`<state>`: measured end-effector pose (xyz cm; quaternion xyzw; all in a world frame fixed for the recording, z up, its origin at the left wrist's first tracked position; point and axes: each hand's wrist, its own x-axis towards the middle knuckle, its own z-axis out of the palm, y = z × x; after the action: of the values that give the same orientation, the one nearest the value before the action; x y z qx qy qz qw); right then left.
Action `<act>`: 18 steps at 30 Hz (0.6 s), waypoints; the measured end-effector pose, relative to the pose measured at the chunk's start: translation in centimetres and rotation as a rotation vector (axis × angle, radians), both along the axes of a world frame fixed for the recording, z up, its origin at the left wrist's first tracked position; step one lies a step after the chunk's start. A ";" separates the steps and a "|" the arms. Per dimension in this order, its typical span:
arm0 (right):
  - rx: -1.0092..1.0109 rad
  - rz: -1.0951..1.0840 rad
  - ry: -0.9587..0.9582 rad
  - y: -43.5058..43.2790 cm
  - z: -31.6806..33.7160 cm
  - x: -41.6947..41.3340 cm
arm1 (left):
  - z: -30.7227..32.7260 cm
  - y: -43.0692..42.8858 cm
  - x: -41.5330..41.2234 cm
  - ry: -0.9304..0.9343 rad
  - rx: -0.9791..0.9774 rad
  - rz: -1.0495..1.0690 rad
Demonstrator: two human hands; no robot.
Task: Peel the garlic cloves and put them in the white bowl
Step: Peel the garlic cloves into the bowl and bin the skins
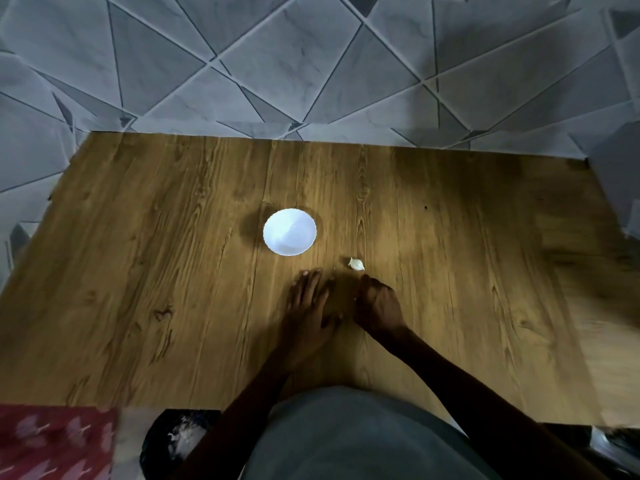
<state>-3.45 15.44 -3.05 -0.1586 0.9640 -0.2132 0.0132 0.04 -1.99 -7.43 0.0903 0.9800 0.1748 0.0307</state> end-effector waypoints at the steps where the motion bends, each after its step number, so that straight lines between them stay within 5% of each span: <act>1: 0.036 0.032 0.018 0.0 -0.4 0.3 | 0.1 0.0 0.0 0.008 0.011 0.003; 9: 0.075 0.055 0.086 0.0 -0.6 0.6 | 0.5 -0.1 -0.3 -0.018 0.116 0.029; 15: -0.424 -0.284 -0.343 0.4 1.5 -1.0 | 4.9 1.0 -1.7 -0.157 0.626 0.243; 18: -0.684 -0.390 -0.457 -0.2 2.8 -0.9 | 6.0 1.5 -2.1 -0.205 0.697 0.291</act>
<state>-4.39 15.26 -0.23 0.0817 0.8223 -0.5474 0.1321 -2.08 -0.52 -1.38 -0.0625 0.8561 0.5080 0.0709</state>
